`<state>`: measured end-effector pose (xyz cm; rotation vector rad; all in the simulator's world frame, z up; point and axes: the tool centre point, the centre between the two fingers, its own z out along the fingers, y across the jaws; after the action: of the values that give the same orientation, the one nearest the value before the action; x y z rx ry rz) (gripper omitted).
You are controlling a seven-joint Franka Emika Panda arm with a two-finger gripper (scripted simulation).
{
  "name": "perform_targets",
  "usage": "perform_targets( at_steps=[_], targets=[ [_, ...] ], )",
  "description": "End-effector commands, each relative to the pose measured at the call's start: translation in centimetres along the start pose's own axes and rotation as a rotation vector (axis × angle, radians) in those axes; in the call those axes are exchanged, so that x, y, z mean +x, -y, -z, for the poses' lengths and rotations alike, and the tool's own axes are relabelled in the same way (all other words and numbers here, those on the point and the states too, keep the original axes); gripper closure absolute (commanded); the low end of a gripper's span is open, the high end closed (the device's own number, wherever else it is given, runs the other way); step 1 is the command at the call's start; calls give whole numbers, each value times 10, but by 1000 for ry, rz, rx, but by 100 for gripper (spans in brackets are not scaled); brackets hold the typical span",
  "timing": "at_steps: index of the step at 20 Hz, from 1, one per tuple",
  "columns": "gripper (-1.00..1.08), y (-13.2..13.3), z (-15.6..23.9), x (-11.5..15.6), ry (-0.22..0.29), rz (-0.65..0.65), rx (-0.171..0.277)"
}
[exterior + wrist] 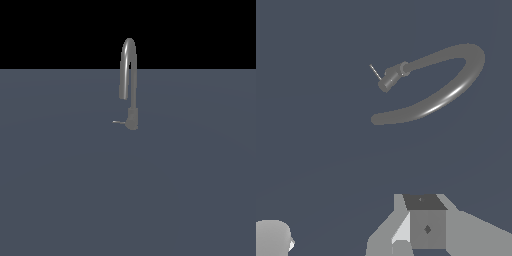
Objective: Turn on the faucet by rotating a designated handle.
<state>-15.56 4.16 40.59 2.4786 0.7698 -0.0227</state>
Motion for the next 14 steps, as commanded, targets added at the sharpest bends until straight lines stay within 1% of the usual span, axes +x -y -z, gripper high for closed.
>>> perform_targets(
  at_steps=[1, 7, 14],
  targets=[
    [108, 5, -9, 13, 4, 68, -61],
    [108, 16, -29, 38, 14, 209, -190],
    [108, 28, -52, 61, 23, 350, -320]
  ],
)
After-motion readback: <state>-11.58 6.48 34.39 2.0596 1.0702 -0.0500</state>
